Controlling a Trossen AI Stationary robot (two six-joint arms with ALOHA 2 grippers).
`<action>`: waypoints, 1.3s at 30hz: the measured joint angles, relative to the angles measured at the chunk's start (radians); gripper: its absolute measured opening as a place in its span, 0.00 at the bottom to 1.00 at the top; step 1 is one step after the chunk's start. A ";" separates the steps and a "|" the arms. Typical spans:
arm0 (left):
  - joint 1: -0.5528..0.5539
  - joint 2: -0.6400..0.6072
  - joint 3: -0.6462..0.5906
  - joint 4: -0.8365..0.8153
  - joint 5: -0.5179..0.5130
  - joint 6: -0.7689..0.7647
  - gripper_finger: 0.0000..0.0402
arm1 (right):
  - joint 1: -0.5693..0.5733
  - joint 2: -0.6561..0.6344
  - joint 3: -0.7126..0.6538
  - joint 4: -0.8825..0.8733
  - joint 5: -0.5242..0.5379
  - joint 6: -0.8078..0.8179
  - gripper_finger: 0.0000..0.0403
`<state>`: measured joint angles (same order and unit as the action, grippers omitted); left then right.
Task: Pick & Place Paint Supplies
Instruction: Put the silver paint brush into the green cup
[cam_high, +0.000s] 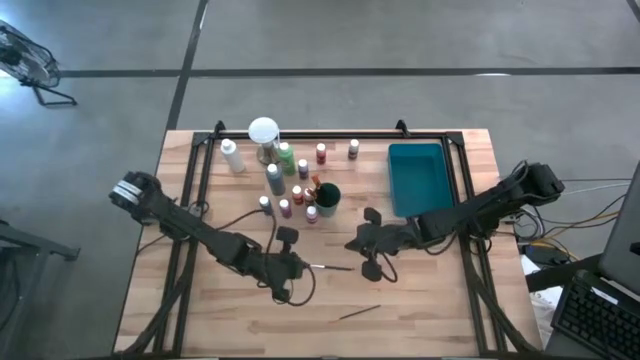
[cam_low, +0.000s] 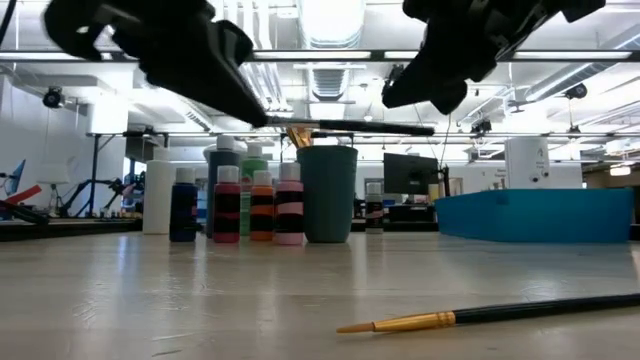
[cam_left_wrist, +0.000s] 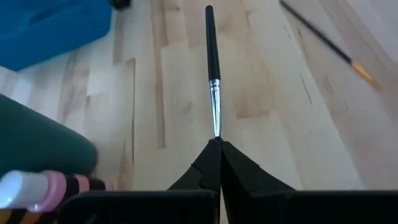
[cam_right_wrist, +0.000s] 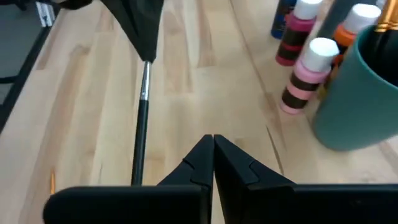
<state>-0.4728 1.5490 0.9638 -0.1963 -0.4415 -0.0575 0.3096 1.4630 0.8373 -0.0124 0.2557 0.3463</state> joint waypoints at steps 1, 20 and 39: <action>0.000 -0.002 0.000 -0.024 0.005 0.000 0.00 | 0.000 0.005 0.009 0.004 -0.002 0.002 0.03; -0.051 -0.002 0.016 -0.154 0.011 0.261 0.00 | -0.059 0.063 0.054 0.071 -0.203 0.051 0.31; -0.055 -0.002 0.214 -0.402 -0.031 0.569 0.00 | -0.121 0.281 0.210 0.173 -0.491 0.110 0.43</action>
<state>-0.5282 1.5475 1.1782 -0.5981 -0.4727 0.5115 0.1886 1.7435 1.0474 0.1606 -0.2356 0.4568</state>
